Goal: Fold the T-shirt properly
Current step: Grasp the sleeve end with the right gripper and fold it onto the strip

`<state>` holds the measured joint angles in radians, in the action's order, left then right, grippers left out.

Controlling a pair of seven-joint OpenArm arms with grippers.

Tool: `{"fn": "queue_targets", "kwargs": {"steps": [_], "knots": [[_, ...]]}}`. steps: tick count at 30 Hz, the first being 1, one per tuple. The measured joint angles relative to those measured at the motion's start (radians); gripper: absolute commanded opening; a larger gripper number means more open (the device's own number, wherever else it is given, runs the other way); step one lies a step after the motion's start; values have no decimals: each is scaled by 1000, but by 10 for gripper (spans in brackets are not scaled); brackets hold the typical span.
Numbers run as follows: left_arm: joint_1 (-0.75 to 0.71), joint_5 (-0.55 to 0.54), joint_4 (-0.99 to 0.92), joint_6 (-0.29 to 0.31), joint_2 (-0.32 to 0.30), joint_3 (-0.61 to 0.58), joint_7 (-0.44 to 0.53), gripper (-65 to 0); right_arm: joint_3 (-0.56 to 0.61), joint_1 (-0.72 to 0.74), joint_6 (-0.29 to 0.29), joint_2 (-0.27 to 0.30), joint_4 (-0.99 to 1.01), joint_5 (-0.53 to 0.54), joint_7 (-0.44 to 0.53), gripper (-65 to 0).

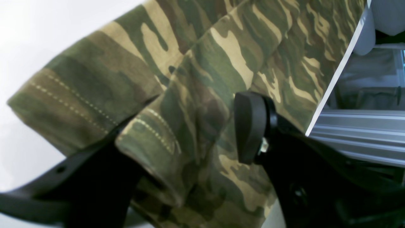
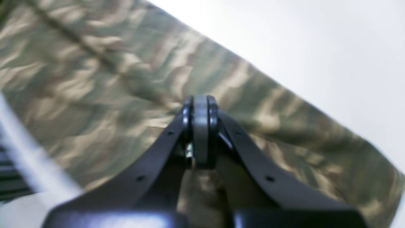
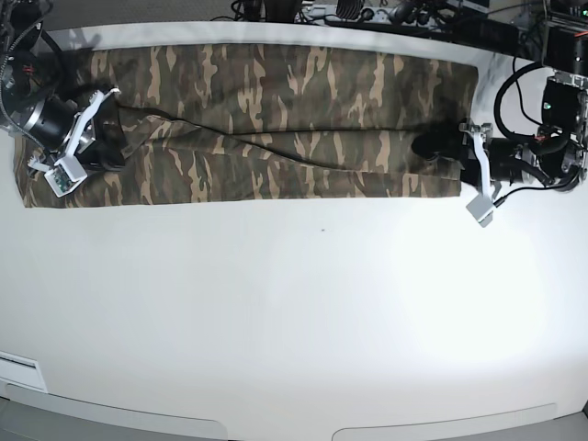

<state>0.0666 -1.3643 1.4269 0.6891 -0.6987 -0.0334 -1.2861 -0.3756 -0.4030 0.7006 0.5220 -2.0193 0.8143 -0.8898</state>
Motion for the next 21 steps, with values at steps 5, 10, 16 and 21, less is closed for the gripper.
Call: {"fn": "queue_targets", "kwargs": {"steps": [5, 10, 16, 21], "knots": [[0, -8, 0, 0, 0, 0, 0, -307, 0, 23, -7, -27, 97, -145, 31, -650], [0, -8, 0, 0, 0, 0, 0, -307, 0, 18, -4, -28, 168, -148, -64, -650], [0, -7, 0, 0, 0, 0, 0, -307, 0, 9, -4, -24, 133, 42, -306, -650], [0, -8, 0, 0, 0, 0, 0, -307, 0, -26, -4, -22, 68, 148, -474, -650]]}}
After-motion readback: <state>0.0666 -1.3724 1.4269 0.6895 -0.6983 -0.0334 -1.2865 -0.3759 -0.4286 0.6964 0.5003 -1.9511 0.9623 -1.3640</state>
